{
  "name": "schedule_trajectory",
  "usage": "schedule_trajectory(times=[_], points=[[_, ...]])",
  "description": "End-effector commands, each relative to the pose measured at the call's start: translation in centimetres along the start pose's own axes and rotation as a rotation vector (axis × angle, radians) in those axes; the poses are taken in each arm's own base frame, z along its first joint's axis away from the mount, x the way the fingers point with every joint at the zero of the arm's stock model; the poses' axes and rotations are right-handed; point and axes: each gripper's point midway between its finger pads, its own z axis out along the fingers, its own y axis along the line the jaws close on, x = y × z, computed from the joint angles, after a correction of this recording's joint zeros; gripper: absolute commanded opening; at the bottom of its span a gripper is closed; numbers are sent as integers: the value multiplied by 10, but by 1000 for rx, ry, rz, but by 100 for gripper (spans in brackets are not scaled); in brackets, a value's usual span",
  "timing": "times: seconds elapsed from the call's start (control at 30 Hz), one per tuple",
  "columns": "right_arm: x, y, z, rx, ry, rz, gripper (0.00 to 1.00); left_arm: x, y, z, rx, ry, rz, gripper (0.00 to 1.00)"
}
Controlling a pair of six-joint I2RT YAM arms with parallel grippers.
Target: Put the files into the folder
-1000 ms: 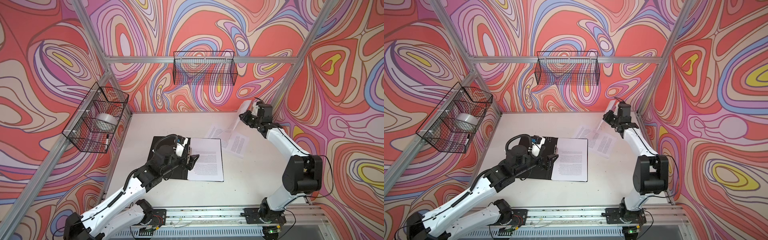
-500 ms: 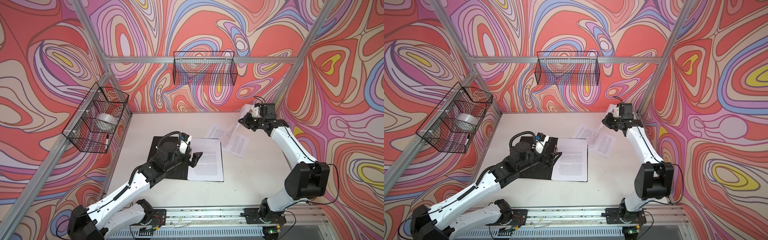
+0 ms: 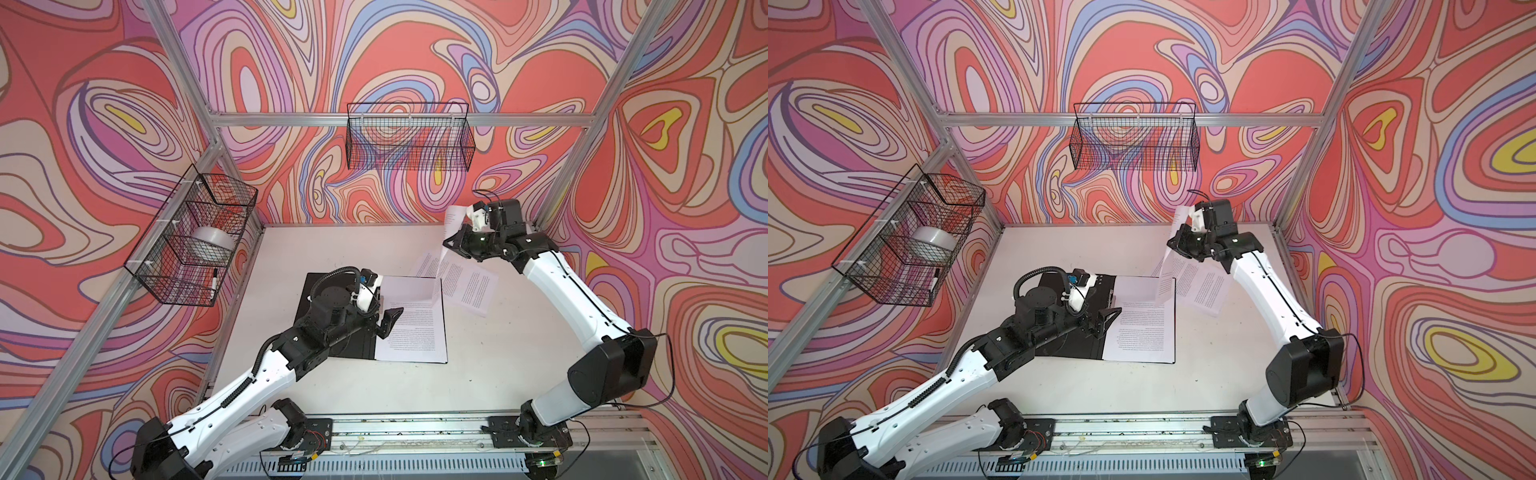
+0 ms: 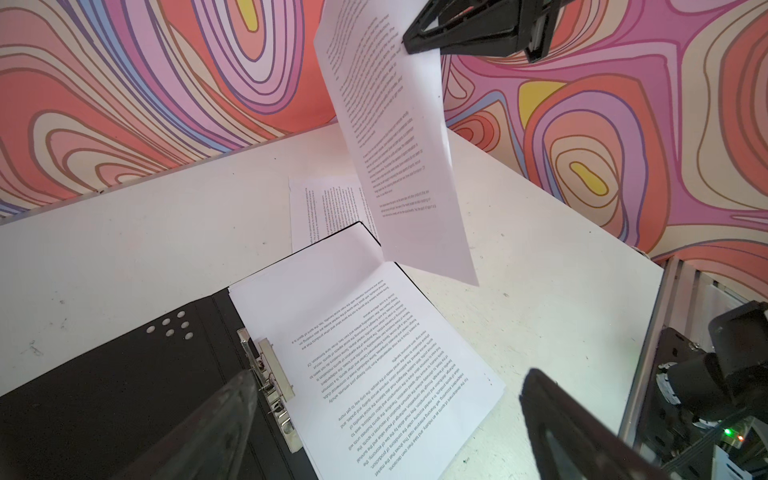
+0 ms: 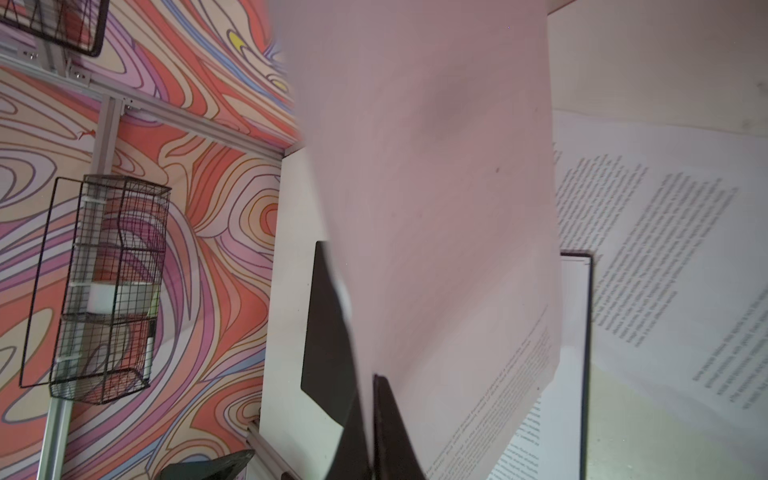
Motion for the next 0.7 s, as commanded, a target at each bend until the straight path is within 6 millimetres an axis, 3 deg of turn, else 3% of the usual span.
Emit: schedule_trajectory(times=[0.0,0.17,0.27,0.47,0.57,0.67], points=[[6,26,17,-66,38,-21,0,0,2,1,-3,7,24,100],[22,49,24,-151,101,-50,0,5,4,5,-13,32,25,100],[31,37,23,-133,144,-28,0,7,4,7,-13,39,26,100],[51,-25,23,-145,246,66,0,8,4,7,-13,46,27,100],[70,-72,26,-66,326,75,0,7,4,7,-12,45,27,100],[93,-136,30,143,409,70,0,7,4,8,-10,47,27,100]])
